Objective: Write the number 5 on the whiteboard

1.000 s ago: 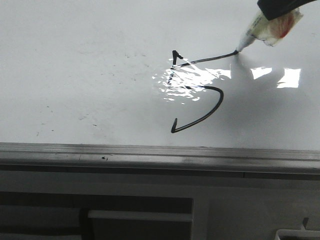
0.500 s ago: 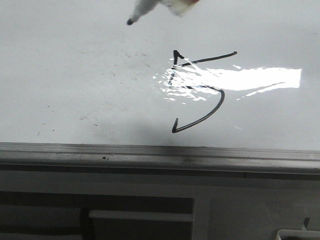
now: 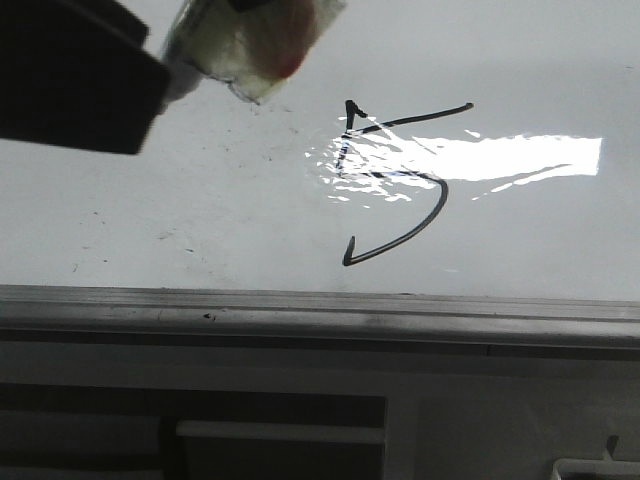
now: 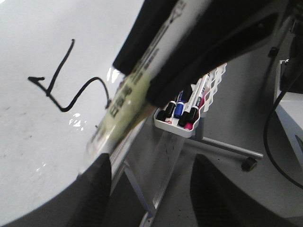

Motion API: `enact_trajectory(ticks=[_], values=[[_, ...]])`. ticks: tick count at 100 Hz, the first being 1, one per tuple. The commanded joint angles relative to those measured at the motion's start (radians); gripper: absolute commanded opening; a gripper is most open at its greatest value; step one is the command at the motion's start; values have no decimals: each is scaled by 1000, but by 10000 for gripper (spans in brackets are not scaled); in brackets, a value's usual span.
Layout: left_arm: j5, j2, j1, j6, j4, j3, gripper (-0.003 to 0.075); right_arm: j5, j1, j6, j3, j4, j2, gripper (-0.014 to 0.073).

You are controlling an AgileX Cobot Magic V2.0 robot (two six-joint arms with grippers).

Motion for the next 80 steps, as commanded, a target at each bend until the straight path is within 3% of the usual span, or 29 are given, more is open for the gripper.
enact_trajectory(ticks=[1, 44, 53, 71, 80], values=[[-94, 40, -32, 1, -2, -56, 333, -6, 19, -7, -21, -18, -12, -65], [-144, 105, -37, 1, -2, -63, 323, 19, 90, -7, -17, -13, -12, -64], [-144, 105, -37, 1, -2, -63, 247, 14, 90, -7, -17, -13, -12, -64], [-144, 105, -37, 1, -2, -63, -3, -8, 90, -7, -17, -13, -12, -64], [-144, 105, -37, 1, 2, -63, -20, -14, 90, -7, -17, -13, -12, -64]])
